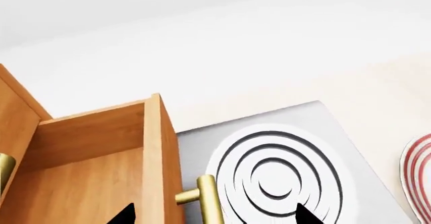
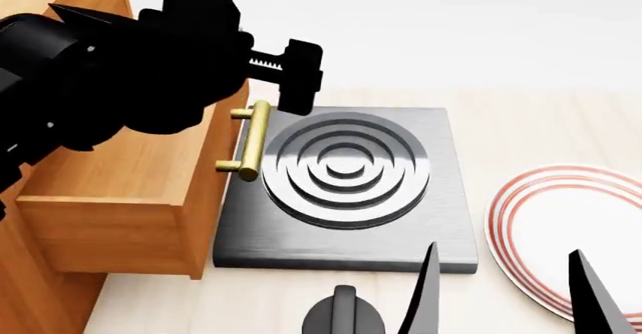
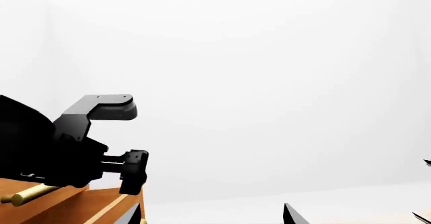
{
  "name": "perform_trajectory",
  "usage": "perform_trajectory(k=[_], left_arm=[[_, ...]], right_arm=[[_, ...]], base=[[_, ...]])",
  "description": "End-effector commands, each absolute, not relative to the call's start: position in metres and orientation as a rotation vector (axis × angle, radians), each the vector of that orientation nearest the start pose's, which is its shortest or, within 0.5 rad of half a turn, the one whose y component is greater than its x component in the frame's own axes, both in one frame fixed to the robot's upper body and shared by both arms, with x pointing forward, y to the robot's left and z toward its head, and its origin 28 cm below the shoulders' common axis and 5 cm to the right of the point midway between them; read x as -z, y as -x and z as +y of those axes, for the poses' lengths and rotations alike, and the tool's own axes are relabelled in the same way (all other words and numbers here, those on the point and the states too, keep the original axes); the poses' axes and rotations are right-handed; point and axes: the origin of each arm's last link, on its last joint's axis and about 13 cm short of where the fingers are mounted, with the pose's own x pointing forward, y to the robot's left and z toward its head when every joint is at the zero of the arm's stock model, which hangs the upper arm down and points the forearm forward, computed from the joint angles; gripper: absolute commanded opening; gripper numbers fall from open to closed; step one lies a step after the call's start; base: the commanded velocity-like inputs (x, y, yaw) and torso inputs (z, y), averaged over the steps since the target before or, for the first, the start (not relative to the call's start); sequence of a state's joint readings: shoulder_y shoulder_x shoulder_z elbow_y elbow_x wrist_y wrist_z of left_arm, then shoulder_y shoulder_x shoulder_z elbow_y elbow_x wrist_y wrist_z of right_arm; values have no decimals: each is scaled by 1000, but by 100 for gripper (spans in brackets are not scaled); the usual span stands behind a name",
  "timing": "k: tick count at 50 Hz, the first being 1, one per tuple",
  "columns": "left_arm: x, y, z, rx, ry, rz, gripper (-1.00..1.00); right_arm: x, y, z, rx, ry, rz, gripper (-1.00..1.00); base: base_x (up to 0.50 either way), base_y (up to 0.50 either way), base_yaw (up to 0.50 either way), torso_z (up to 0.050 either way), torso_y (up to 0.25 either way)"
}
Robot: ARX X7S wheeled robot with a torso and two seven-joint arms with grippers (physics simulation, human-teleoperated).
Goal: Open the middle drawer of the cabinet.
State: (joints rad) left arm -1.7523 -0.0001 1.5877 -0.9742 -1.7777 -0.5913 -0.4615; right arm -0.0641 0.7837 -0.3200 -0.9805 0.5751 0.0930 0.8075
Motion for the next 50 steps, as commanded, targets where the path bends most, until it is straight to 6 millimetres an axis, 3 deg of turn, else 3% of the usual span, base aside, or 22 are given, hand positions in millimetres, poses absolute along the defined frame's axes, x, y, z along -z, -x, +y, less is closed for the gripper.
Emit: perform_trajectory(k=[1, 14, 39, 50], left_arm=[[-295, -389, 103, 165, -91, 485, 100], [-289, -393, 110, 62, -26, 535, 100], [-268, -391, 110, 98, 19, 643, 100], [-249, -391, 111, 98, 19, 670, 100]], right_arm=[[-173, -129, -109, -36, -121, -395, 100], [-173, -130, -109, -36, -120, -394, 100], [-172, -130, -109, -37, -120, -392, 100], [-173, -129, -109, -37, -119, -391, 100]], base=[[0, 0, 0, 0, 0], [0, 0, 0, 0, 0], [0, 0, 0, 0, 0], [1, 0, 0, 0, 0]])
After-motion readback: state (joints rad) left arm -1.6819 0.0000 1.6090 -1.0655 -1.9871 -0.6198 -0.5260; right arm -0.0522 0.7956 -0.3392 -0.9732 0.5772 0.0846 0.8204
